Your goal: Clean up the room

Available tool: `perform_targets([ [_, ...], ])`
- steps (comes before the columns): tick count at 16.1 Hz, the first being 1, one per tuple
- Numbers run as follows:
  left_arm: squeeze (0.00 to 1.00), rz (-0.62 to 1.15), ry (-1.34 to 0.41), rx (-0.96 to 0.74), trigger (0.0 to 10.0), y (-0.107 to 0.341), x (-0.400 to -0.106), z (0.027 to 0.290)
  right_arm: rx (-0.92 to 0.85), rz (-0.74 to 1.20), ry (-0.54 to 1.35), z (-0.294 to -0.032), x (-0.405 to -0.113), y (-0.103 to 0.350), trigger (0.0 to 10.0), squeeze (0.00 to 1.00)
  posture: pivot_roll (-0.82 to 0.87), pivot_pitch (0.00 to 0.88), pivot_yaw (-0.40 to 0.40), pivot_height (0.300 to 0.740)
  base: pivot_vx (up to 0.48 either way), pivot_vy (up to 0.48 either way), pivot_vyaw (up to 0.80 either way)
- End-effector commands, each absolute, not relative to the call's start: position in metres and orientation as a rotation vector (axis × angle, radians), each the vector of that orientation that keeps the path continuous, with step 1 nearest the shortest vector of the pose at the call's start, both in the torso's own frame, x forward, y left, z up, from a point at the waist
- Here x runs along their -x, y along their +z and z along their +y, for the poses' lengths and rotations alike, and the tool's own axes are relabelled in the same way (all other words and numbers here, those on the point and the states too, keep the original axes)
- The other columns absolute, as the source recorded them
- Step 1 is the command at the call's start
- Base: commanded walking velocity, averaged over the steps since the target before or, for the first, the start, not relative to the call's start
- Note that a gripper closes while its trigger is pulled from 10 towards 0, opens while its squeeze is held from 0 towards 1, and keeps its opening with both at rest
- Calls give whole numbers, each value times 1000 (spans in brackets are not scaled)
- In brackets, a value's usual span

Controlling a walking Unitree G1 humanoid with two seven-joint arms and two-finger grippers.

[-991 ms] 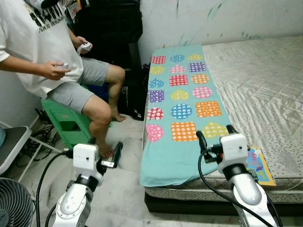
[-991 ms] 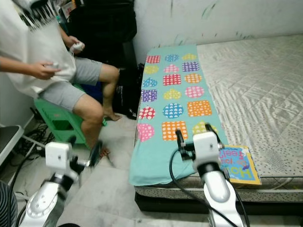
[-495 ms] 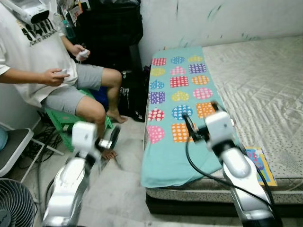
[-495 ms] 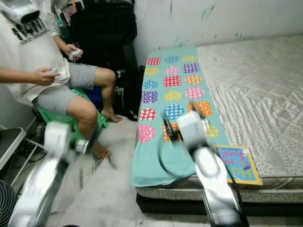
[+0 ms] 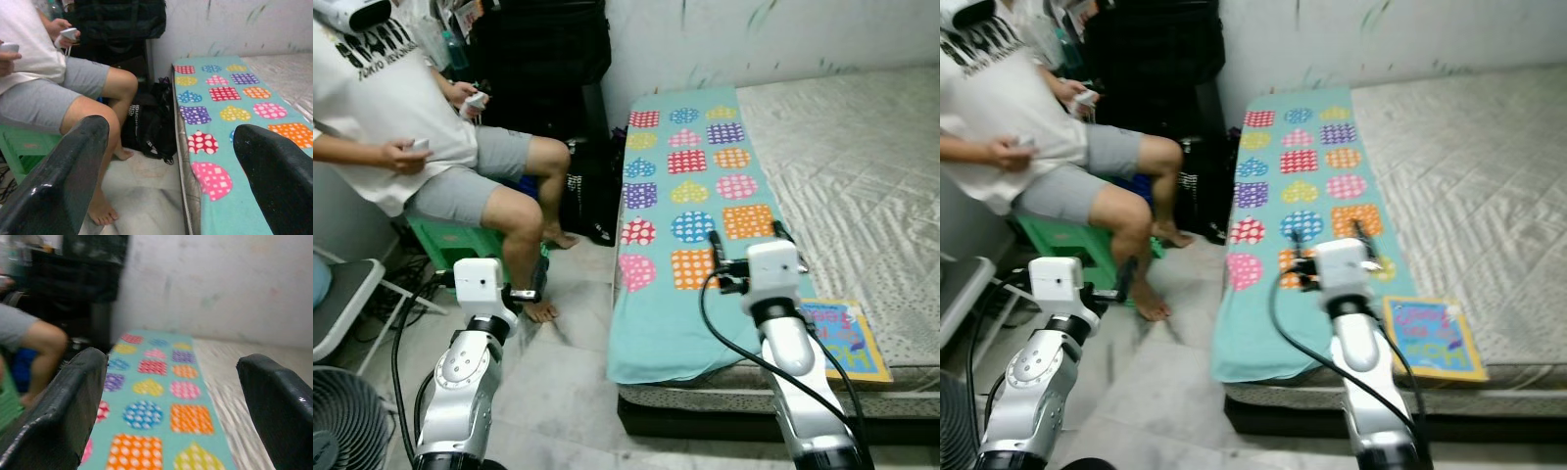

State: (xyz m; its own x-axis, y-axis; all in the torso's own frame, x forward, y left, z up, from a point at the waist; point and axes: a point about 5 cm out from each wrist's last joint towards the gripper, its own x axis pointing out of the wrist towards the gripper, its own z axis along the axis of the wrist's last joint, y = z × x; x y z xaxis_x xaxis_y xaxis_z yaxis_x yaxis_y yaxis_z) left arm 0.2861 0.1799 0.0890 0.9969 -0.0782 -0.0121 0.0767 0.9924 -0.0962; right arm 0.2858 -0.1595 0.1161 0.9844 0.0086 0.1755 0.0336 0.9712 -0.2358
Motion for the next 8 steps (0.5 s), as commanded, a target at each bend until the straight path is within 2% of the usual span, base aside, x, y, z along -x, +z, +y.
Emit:
perform_targets([
  [1, 0, 12, -84, 87, 10000, 91, -290, 181, 230, -160, -55, -165, -282, 110, 10000, 0, -305, 0, 241, 740, 0, 0, 0],
  [4, 0, 25, -224, 48, 10000, 92, -300, 159, 193, -136, -153, -181, -263, 101, 10000, 0, -395, 0, 346, 740, 0, 0, 0],
  [6, 0, 34, -259, 49, 10000, 90, -300, 152, 201, -128, -185, -182, -253, 98, 10000, 0, -411, 0, 344, 740, 0, 0, 0],
  [8, 0, 38, -259, 63, 10000, 86, -297, 146, 226, -114, -123, -175, -250, 93, 10000, 0, -391, 0, 309, 740, 0, 0, 0],
])
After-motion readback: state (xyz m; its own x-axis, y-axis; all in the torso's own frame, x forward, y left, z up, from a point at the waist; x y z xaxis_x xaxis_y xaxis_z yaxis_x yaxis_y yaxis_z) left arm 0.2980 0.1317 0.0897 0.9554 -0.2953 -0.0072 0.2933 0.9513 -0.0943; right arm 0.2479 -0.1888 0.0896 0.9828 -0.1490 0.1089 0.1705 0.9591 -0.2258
